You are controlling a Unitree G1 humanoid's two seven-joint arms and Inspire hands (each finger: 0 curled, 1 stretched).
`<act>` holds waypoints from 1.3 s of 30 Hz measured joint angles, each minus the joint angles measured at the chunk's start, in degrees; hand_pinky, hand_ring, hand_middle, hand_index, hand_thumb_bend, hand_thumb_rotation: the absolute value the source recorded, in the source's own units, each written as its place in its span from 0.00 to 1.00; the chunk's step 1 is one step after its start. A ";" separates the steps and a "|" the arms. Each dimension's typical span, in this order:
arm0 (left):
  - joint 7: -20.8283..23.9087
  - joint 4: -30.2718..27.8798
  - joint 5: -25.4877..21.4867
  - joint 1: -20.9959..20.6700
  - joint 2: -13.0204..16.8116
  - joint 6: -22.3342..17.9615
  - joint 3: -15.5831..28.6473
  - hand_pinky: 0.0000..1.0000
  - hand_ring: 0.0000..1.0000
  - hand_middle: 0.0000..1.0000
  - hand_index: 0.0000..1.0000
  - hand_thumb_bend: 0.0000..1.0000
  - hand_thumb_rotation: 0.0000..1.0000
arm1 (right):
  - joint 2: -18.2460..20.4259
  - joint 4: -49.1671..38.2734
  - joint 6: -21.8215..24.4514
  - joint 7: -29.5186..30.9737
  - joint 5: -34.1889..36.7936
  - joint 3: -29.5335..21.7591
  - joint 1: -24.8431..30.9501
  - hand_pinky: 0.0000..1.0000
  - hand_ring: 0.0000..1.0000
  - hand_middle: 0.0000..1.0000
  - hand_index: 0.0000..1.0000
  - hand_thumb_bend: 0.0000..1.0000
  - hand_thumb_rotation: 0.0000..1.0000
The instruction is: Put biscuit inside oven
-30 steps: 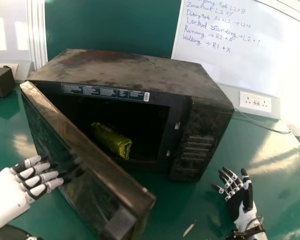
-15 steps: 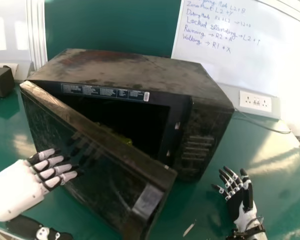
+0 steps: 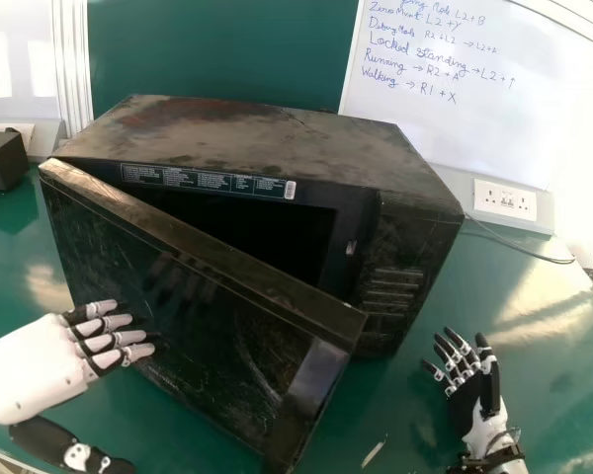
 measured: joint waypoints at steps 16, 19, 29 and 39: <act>-1.50 4.21 -3.39 -9.17 3.55 3.07 -6.68 1.00 1.00 1.00 1.00 0.91 0.88 | -0.02 0.16 0.04 -0.04 -0.01 0.11 -0.08 0.80 0.88 0.91 0.91 0.65 0.82; -1.71 4.36 -3.30 -11.78 3.72 4.36 -9.04 1.00 1.00 1.00 1.00 0.91 0.87 | -0.02 0.20 0.09 0.02 0.03 0.12 -0.19 0.79 0.88 0.91 0.90 0.72 0.84; -1.73 9.14 -3.14 -20.03 3.71 4.55 -16.21 1.00 1.00 1.00 1.00 0.91 0.87 | -0.01 0.27 -0.04 -0.05 0.00 0.20 -0.39 0.79 0.87 0.91 0.90 0.77 0.86; -0.93 14.07 -0.78 -27.30 3.36 4.16 -20.99 1.00 1.00 1.00 1.00 0.91 0.88 | -0.02 0.16 -0.11 -0.08 -0.01 0.20 -0.35 0.78 0.87 0.92 0.90 0.60 0.75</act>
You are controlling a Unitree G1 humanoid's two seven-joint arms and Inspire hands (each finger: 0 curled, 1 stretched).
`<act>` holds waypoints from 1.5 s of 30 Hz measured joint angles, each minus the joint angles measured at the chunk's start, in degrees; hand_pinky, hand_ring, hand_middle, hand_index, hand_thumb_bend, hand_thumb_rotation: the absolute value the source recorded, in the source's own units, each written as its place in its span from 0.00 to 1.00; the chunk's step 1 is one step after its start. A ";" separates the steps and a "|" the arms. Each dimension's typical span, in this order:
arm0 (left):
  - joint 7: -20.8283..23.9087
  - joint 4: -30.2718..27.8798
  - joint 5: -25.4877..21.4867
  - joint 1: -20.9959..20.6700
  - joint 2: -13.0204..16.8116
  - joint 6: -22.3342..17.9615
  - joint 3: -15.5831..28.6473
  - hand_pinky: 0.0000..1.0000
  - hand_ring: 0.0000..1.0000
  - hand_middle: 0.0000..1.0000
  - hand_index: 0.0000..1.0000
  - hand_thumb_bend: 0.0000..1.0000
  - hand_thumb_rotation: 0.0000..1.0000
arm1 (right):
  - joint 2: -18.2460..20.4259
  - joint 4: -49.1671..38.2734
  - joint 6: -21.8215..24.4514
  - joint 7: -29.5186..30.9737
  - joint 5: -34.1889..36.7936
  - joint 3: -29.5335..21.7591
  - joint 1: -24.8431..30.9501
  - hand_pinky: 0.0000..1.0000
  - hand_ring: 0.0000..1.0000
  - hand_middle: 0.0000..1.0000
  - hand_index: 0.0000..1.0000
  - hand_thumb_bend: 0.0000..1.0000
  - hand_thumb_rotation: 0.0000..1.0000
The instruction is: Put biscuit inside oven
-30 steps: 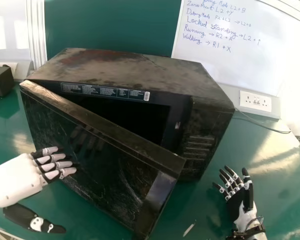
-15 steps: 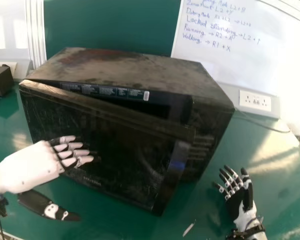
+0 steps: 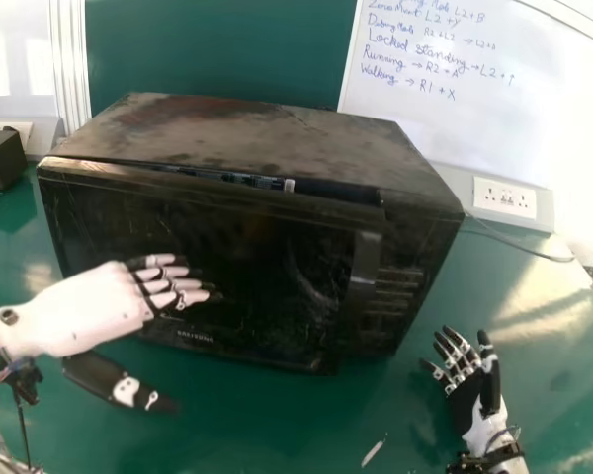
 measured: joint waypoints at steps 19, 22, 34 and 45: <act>0.33 6.55 1.30 -8.83 -0.06 0.54 -6.56 1.00 1.00 1.00 1.00 0.90 0.87 | 0.00 0.01 -0.85 0.30 0.02 0.01 0.29 0.85 0.91 0.96 0.93 0.54 0.75; 0.36 7.44 1.66 -10.12 -0.13 0.45 -7.10 1.00 1.00 1.00 1.00 0.90 0.87 | 0.00 0.13 -0.85 0.30 0.03 -0.02 0.29 0.86 0.91 0.96 0.92 0.48 0.71; 2.23 10.69 3.74 -16.43 -2.17 1.38 -10.73 1.00 1.00 1.00 1.00 0.90 0.87 | -0.02 0.17 -0.77 -0.02 0.00 -0.11 0.62 0.89 0.93 0.97 0.95 0.25 0.46; 2.44 13.52 4.19 -20.21 -2.61 2.17 -13.61 1.00 1.00 1.00 1.00 0.89 0.88 | 0.00 0.14 -1.16 -0.22 -0.27 -0.02 0.67 0.91 0.95 0.99 0.95 0.51 0.44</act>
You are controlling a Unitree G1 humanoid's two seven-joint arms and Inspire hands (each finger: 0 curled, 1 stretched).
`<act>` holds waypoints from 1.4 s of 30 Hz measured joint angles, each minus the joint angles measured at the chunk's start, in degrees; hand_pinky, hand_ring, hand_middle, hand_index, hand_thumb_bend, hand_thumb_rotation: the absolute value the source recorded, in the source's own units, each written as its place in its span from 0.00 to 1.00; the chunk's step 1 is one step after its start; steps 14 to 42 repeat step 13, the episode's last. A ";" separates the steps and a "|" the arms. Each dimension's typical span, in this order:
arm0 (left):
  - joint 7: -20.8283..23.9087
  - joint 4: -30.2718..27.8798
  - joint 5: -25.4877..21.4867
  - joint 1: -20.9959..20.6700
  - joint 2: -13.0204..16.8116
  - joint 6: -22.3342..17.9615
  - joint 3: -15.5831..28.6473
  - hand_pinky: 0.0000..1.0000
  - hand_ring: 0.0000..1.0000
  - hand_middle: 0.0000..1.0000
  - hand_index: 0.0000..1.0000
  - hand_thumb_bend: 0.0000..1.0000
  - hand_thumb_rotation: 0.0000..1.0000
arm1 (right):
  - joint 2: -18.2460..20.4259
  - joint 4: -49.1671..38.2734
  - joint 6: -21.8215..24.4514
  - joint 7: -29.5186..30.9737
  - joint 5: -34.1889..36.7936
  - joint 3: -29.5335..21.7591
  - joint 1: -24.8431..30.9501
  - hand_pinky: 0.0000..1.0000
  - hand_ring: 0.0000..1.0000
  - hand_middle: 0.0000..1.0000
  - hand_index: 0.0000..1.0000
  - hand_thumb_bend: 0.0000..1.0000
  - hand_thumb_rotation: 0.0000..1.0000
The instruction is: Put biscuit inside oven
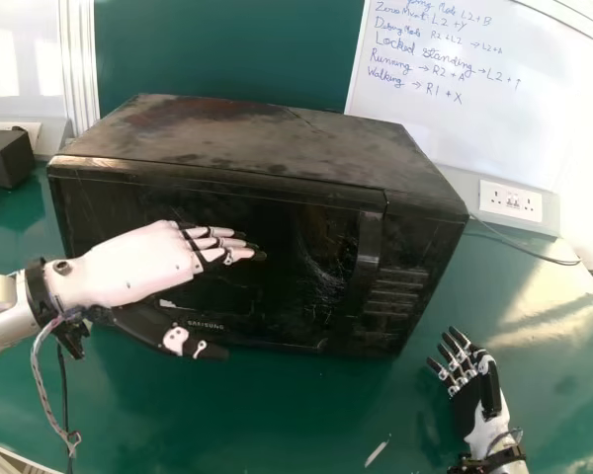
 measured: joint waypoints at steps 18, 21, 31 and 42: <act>2.22 2.98 1.99 -2.24 -1.02 0.02 -1.86 1.00 1.00 1.00 1.00 0.87 0.89 | 0.07 -0.02 0.09 -0.08 -0.40 0.15 0.14 0.86 0.92 0.96 0.94 0.78 0.70; 2.22 2.98 1.99 -2.24 -1.02 0.02 -1.86 1.00 1.00 1.00 1.00 0.87 0.89 | 0.07 -0.02 0.09 -0.08 -0.40 0.15 0.14 0.86 0.92 0.96 0.94 0.78 0.70; 2.22 2.98 1.99 -2.24 -1.02 0.02 -1.86 1.00 1.00 1.00 1.00 0.87 0.89 | 0.07 -0.02 0.09 -0.08 -0.40 0.15 0.14 0.86 0.92 0.96 0.94 0.78 0.70; 2.22 2.98 1.99 -2.24 -1.02 0.02 -1.86 1.00 1.00 1.00 1.00 0.87 0.89 | 0.07 -0.02 0.09 -0.08 -0.40 0.15 0.14 0.86 0.92 0.96 0.94 0.78 0.70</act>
